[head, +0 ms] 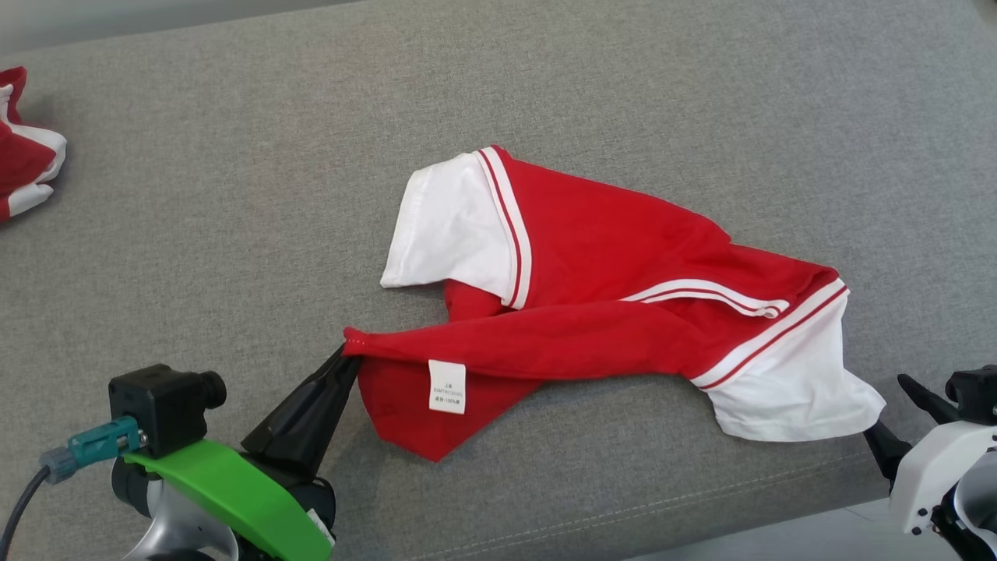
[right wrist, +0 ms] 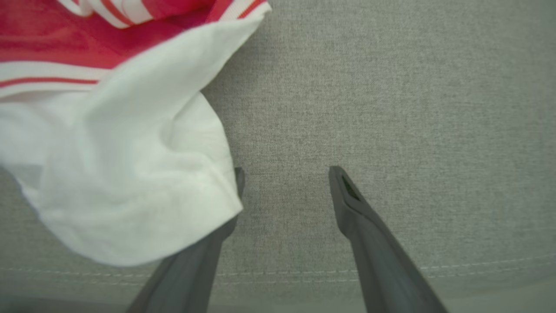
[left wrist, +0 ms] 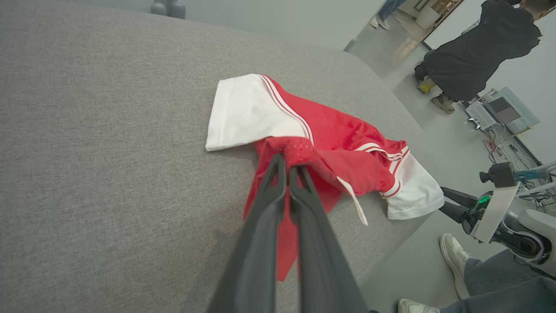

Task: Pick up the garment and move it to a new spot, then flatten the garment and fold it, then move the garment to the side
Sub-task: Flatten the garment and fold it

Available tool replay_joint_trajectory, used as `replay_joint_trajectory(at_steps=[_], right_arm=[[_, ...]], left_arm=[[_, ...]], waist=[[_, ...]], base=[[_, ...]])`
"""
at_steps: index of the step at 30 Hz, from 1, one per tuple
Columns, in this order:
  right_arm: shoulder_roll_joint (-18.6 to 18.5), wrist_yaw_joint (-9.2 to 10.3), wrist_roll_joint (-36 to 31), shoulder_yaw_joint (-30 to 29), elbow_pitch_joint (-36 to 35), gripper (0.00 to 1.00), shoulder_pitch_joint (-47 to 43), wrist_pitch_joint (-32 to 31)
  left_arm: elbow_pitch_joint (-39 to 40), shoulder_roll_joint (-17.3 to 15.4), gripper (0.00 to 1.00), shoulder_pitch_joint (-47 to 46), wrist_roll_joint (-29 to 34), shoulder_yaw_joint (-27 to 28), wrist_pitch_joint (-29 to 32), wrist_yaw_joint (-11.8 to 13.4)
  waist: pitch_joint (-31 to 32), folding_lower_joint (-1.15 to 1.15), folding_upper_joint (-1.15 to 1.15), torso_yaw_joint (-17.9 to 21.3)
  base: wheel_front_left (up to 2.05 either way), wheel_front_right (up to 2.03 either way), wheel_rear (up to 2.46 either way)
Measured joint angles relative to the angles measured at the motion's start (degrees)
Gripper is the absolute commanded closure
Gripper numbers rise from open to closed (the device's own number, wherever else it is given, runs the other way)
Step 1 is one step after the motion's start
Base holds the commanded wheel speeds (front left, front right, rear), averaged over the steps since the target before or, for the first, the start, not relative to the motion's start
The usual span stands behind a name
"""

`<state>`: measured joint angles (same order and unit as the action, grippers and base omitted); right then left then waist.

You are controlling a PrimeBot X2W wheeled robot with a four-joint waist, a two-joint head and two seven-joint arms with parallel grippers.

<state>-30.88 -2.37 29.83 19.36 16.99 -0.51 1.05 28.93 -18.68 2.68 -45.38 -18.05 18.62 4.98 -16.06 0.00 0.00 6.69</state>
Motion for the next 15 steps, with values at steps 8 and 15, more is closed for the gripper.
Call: replay_joint_trajectory(at_steps=[8,15], right_arm=[[-0.3,-1.25,0.4,2.9,-0.2,0.00,-2.7,-2.2],[-1.1,-2.42,0.1,5.5,-4.2,0.00,-4.7,-3.4]], left_arm=[[1.1,-0.3,1.00,0.3,-0.2,0.3,0.5,0.1],[1.7,-0.4,1.00,2.1,-0.2,1.8,0.5,0.6]], waist=[[-0.3,0.00,0.00,0.1],[-0.6,0.00,0.00,0.7]], base=[[0.00,0.00,0.00],[0.00,0.00,0.00]])
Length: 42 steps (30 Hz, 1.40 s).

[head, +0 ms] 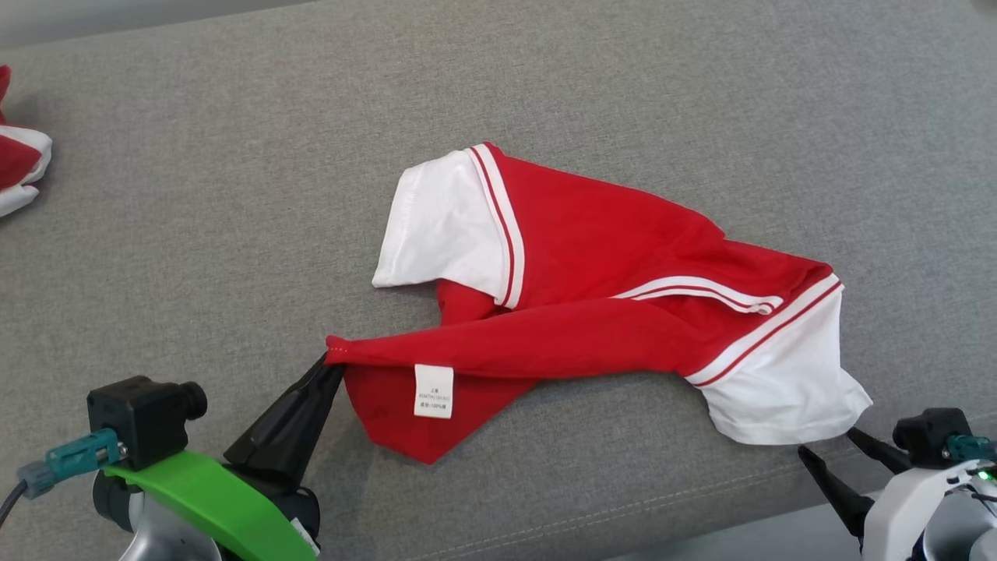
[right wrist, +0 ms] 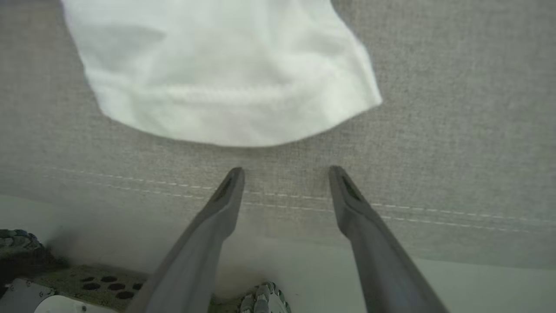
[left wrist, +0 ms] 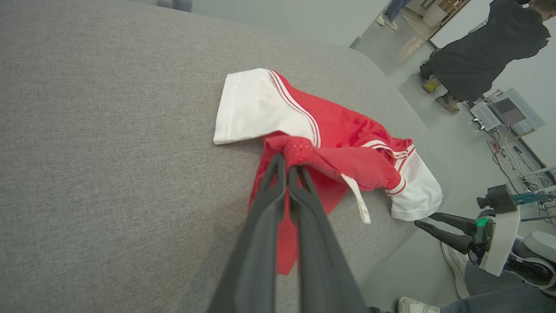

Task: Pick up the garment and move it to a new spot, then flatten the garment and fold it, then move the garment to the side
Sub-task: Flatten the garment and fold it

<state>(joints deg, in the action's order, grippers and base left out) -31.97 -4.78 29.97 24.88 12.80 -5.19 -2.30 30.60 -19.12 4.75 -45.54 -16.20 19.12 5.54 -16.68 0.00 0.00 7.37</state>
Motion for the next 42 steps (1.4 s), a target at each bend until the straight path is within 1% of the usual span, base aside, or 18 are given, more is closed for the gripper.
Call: replay_joint_trajectory(at_steps=[6,10,14,23,26,29,32,35,42], right_arm=[[-1.2,-0.01,-0.4,-0.4,-5.3,0.00,0.6,0.2],[-2.7,-0.01,-0.3,-0.9,-7.7,0.00,0.6,-0.6],[-4.5,0.00,-0.1,-1.6,-9.9,0.00,-0.2,-2.8],[-8.1,0.36,2.7,-4.6,-14.9,0.00,-1.8,-6.7],[-8.1,0.42,4.2,-5.1,-17.1,0.00,-2.4,-7.5],[-8.7,0.42,6.0,-5.0,-18.7,0.00,-3.6,-10.1],[-10.1,0.51,6.0,-5.1,-20.4,0.00,-5.0,-11.2],[-11.2,1.27,5.5,-6.1,-22.5,0.00,-4.7,-11.2],[-11.7,1.47,4.9,-6.2,-23.6,0.00,-4.7,-12.4]], left_arm=[[0.4,-0.4,1.00,0.3,0.0,0.4,0.2,0.0],[0.6,-0.6,1.00,0.3,0.0,0.4,0.6,0.0],[0.6,-0.7,1.00,0.6,0.0,0.7,0.6,0.0],[1.2,-1.2,1.00,1.5,0.0,1.2,1.3,0.1],[1.3,-1.2,1.00,1.5,0.0,1.2,1.5,0.1],[1.4,-1.3,1.00,1.5,0.0,1.1,1.8,0.1],[1.5,-1.4,1.00,1.7,0.0,1.1,2.0,0.1],[1.5,-1.5,1.00,1.8,0.0,1.2,2.0,0.1],[1.8,-1.5,1.00,2.0,0.0,0.9,2.6,0.1]], waist=[[-0.1,0.00,0.00,1.5],[-0.1,0.00,0.00,1.9],[0.0,0.00,0.00,2.3],[0.2,0.00,0.00,3.3],[0.2,0.00,0.00,3.4],[0.4,-0.01,0.00,3.4],[0.3,0.00,0.00,3.5],[0.2,0.00,0.00,3.5],[0.0,0.00,0.00,3.6]], base=[[0.00,0.00,0.00],[0.00,0.00,0.00],[0.00,0.00,0.00],[0.00,0.00,0.00],[0.00,0.00,0.00],[0.00,0.00,0.00],[0.00,0.00,0.00],[0.00,0.00,0.00],[0.00,0.00,0.00]])
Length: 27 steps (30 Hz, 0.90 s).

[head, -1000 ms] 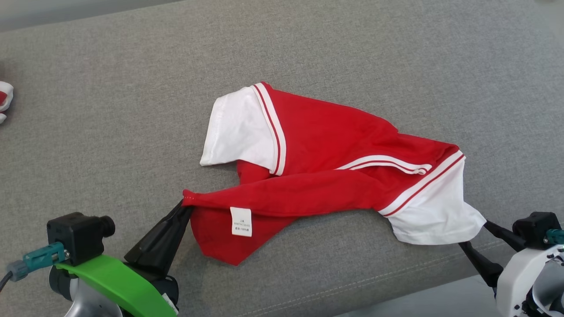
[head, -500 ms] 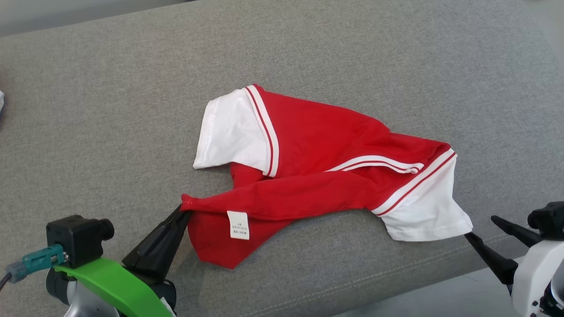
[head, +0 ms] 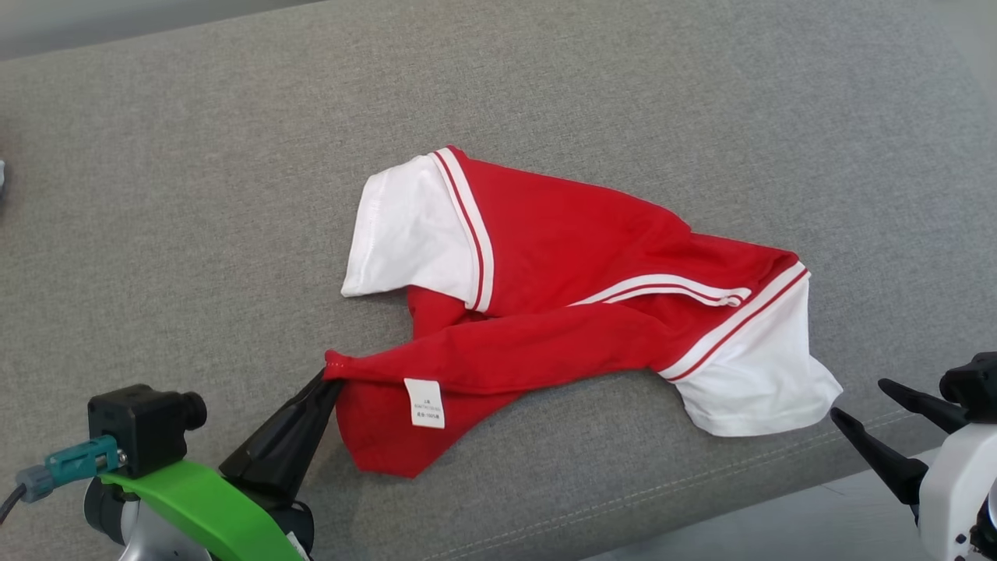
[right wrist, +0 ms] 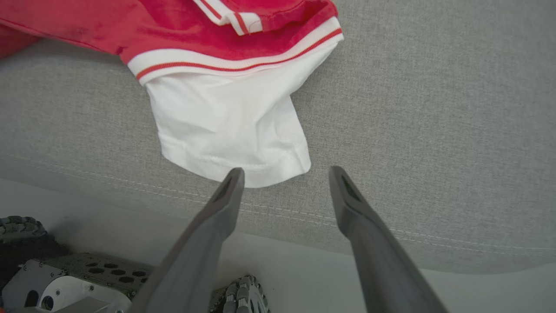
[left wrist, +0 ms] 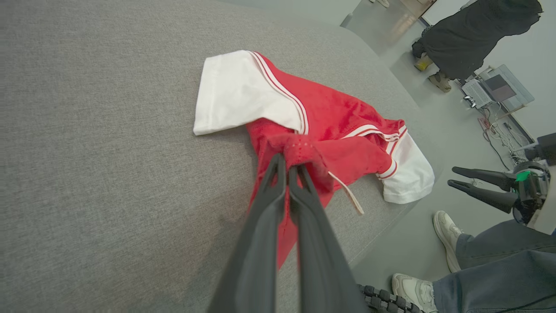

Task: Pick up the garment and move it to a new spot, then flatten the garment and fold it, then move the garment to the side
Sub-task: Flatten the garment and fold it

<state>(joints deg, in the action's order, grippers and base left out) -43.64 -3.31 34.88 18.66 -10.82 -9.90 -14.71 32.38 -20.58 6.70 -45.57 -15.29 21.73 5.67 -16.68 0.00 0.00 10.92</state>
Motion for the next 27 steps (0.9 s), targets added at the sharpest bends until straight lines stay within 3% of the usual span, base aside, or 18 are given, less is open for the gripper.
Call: replay_joint_trajectory(at_steps=[27], right_arm=[[3.4,0.13,0.2,2.6,8.7,0.00,5.3,-2.0]], left_arm=[[1.1,0.0,1.00,-1.0,0.0,-1.2,1.7,0.4]], waist=[[-2.6,0.00,0.00,-3.6]], base=[[0.00,0.00,0.00]])
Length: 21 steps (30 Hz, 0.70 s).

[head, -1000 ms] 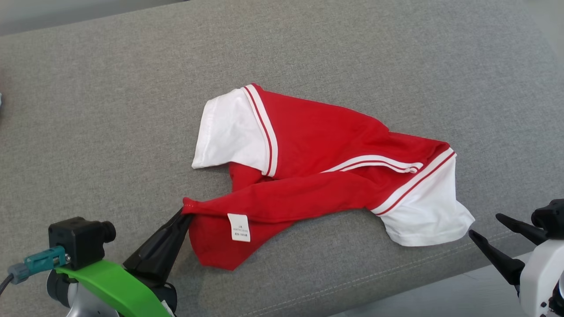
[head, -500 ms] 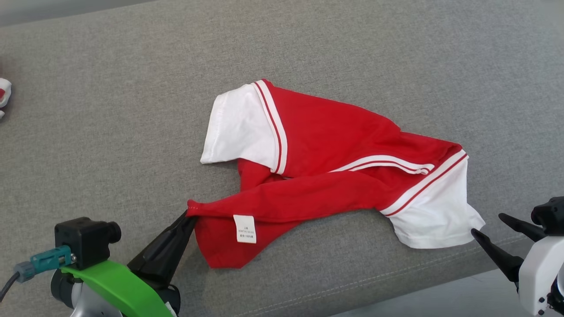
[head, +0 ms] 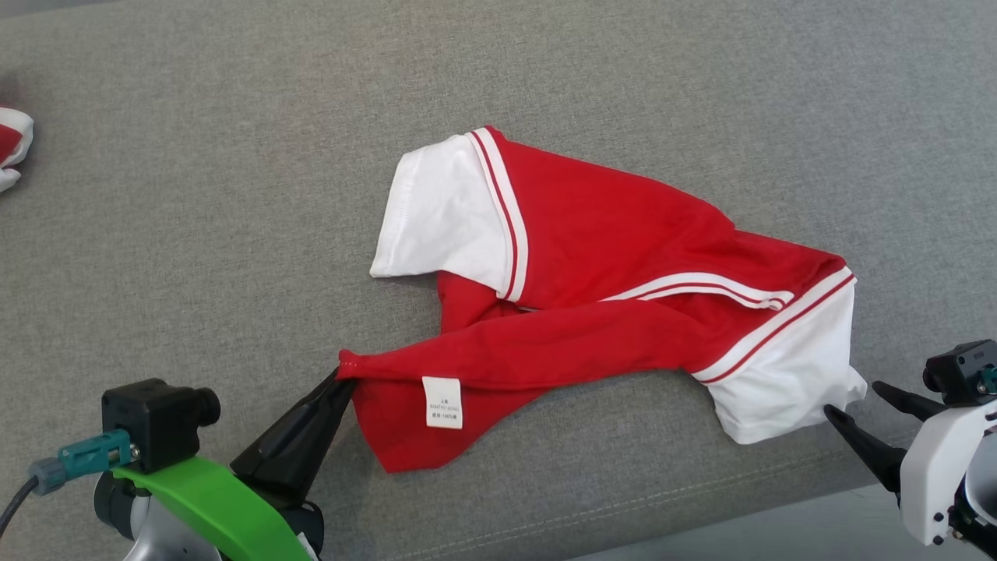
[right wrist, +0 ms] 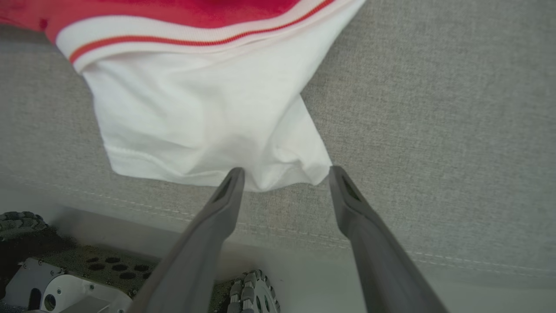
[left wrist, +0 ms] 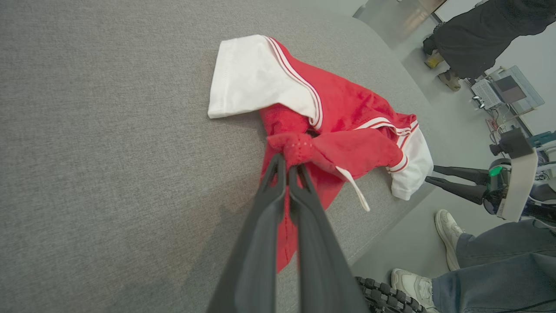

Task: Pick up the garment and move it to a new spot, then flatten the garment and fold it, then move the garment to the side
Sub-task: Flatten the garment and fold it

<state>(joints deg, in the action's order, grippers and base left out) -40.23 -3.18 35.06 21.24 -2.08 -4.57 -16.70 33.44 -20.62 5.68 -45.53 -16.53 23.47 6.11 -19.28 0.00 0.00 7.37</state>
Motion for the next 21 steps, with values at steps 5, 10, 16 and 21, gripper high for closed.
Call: replay_joint_trajectory(at_steps=[5,10,16,21], right_arm=[[0.7,-0.36,0.0,0.4,2.3,0.00,1.8,0.0],[1.1,-0.85,0.0,0.7,4.4,0.00,3.5,0.0],[2.5,-1.24,0.0,1.8,7.0,0.42,4.9,-0.1],[3.7,-1.79,0.7,2.3,9.2,1.00,6.5,-0.6]], left_arm=[[0.0,0.0,1.00,0.0,0.0,0.1,0.0,0.0],[0.0,0.0,1.00,-0.1,0.0,0.1,0.3,0.0],[0.0,0.0,1.00,-0.4,0.1,0.0,0.7,0.0],[0.0,0.0,1.00,-0.7,0.2,0.1,0.7,0.0]], waist=[[-0.3,0.00,0.00,-0.1],[-0.5,0.00,0.00,-0.2],[-0.7,0.00,0.00,-0.5],[-0.8,0.00,0.00,-0.8]], base=[[0.00,0.00,0.00],[0.00,0.00,0.00],[0.00,0.00,0.00],[0.00,0.00,0.00]])
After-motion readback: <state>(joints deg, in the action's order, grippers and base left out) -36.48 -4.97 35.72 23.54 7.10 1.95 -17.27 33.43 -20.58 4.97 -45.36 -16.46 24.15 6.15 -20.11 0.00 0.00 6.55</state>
